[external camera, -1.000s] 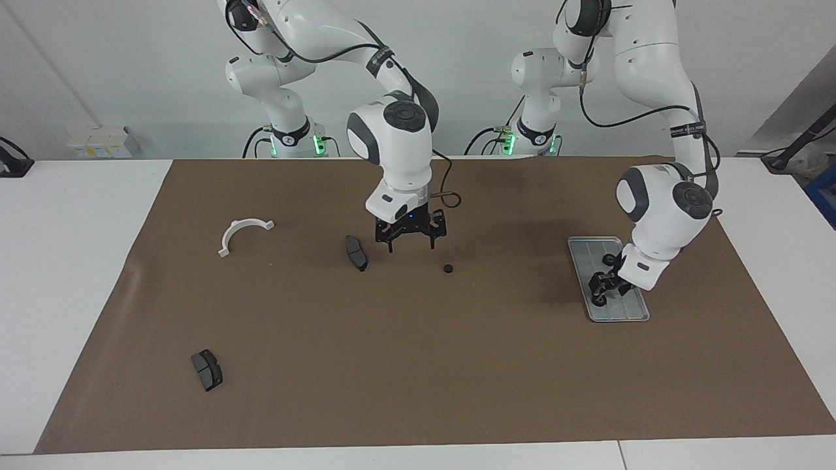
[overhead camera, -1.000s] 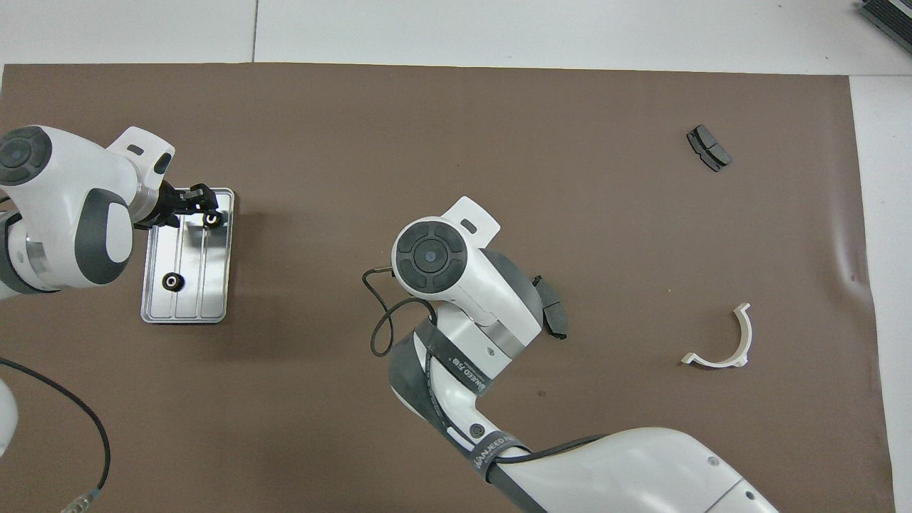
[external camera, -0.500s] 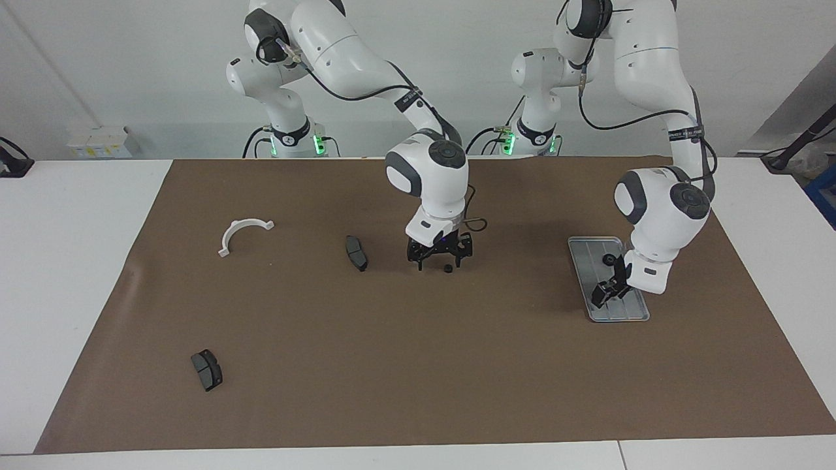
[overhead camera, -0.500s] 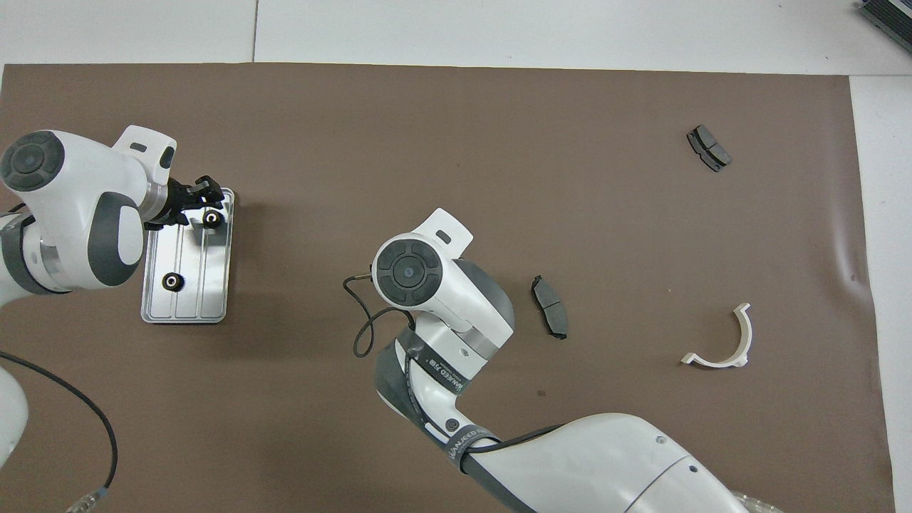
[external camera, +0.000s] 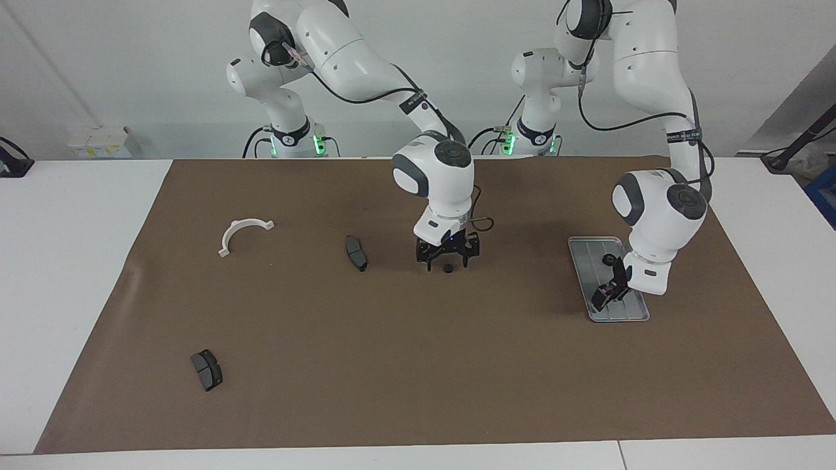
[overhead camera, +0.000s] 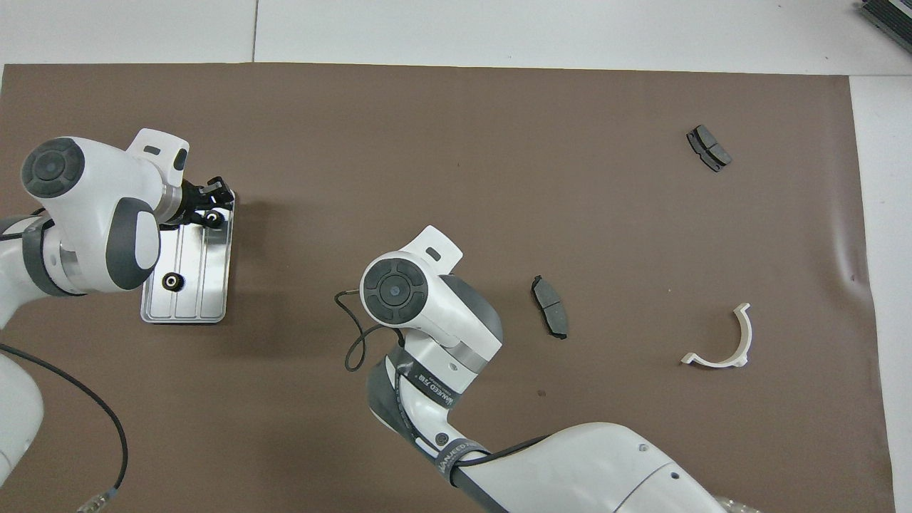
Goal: Place bearing gear from tray to pile
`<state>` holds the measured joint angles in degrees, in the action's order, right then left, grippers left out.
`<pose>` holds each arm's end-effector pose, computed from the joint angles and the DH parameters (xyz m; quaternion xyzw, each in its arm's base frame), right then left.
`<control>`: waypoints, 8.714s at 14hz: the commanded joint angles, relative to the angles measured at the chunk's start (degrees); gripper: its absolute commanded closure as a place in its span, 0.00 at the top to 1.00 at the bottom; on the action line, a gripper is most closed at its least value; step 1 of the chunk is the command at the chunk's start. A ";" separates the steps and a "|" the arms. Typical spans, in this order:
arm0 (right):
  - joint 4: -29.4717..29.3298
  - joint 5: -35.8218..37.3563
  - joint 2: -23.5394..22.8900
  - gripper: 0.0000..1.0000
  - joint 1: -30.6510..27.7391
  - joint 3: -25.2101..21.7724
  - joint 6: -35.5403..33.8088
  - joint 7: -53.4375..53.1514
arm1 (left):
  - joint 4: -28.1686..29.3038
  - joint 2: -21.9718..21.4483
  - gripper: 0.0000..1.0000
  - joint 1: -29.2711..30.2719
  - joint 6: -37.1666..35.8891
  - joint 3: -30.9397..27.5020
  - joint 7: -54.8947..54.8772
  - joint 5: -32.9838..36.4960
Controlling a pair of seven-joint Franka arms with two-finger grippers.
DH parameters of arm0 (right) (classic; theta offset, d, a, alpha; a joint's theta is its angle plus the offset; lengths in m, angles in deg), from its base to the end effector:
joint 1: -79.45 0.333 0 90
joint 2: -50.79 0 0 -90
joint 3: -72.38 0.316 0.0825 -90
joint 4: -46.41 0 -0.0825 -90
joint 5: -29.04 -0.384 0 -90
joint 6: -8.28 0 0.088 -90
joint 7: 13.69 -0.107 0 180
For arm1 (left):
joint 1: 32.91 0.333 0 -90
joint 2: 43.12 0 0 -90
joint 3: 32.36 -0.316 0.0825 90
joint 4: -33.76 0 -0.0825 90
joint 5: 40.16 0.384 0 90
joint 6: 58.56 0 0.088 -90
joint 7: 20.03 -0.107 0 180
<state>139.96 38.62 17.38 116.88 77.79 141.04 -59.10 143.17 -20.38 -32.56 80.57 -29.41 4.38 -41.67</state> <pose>0.5197 0.4659 0.2904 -0.9976 -0.0220 -0.0646 0.0088 0.6381 -0.0272 0.3008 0.9776 0.2006 0.0549 0.0328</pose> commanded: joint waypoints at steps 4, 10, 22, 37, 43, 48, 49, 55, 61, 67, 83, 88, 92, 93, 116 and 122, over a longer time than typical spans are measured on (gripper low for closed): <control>2.60 1.32 0.54 0.56 -0.69 -0.14 4.26 -1.26 | 2.13 -0.16 0.21 -1.14 2.45 -0.50 0.02 -0.43; 3.04 1.32 0.54 0.44 -0.78 -0.31 6.03 -1.70 | -3.39 0.02 0.00 -1.14 -3.58 -0.50 0.02 -0.17; 6.89 1.41 8.52 0.00 -10.07 -1.81 6.03 3.13 | -9.13 -1.56 0.00 -16.24 -15.30 -0.06 11.24 -0.34; 8.59 -6.94 6.27 0.00 -33.47 -1.63 9.36 35.39 | -1.82 -2.53 1.00 -28.04 -6.68 -0.06 17.24 -0.43; 6.47 -9.05 3.70 0.69 -32.33 -1.37 11.30 34.96 | -4.29 -7.97 1.00 -14.35 -17.48 -0.06 0.24 -2.27; 6.82 -9.05 8.61 1.00 -28.83 -0.84 7.09 32.68 | -1.14 -9.91 1.00 -3.53 -20.92 -0.23 -26.12 -2.45; 6.82 -9.05 9.76 1.00 -27.59 -0.84 6.12 30.32 | 0.27 -10.35 1.00 -1.34 -20.75 -0.32 -31.74 -2.45; 3.49 -7.21 11.00 1.00 -17.40 -1.10 0.77 17.22 | 6.51 -10.35 0.92 4.65 -17.06 -0.50 -41.56 -2.45; -3.01 -2.28 6.97 1.00 -6.95 -1.01 -3.38 4.12 | 8.80 -10.09 0.80 6.42 -14.60 -0.50 -41.56 -2.45; -6.98 0.44 -0.33 1.00 -0.44 -1.01 -3.82 -3.36 | 11.70 -10.27 0.65 6.60 -12.40 -0.58 -41.82 -2.36; -7.24 4.31 -5.26 0.90 0.81 -0.84 2.86 -3.54 | 9.87 -9.65 0.10 7.30 -12.14 -0.50 -42.18 -2.36; -7.33 4.84 -6.75 0.80 1.25 -0.93 5.15 -4.51 | 4.42 -9.48 0.09 3.70 -14.33 -0.41 -31.21 -2.36; -7.24 4.75 -6.67 0.58 1.51 -0.93 4.80 -4.68 | 1.95 -9.74 0.08 2.20 -17.14 -0.06 -26.71 -2.36; -7.24 4.75 -6.58 0.48 2.12 -0.93 4.36 -4.68 | 1.86 -9.83 0.08 1.33 -17.41 -0.06 -25.92 -2.36; 16.48 4.40 14.86 0.00 -28.09 -1.72 10.94 22.89 | 0.63 -3.68 0.07 -32.86 -0.64 -0.06 29.37 -2.98; 20.27 0.71 15.57 0.00 -35.39 -1.45 12.44 35.72 | 1.16 -3.41 0.94 -35.06 -0.09 0.03 28.84 -2.98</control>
<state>157.23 41.17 30.77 83.92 75.09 152.12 -27.99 143.29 -22.97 -66.56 79.73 -28.41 33.24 -44.05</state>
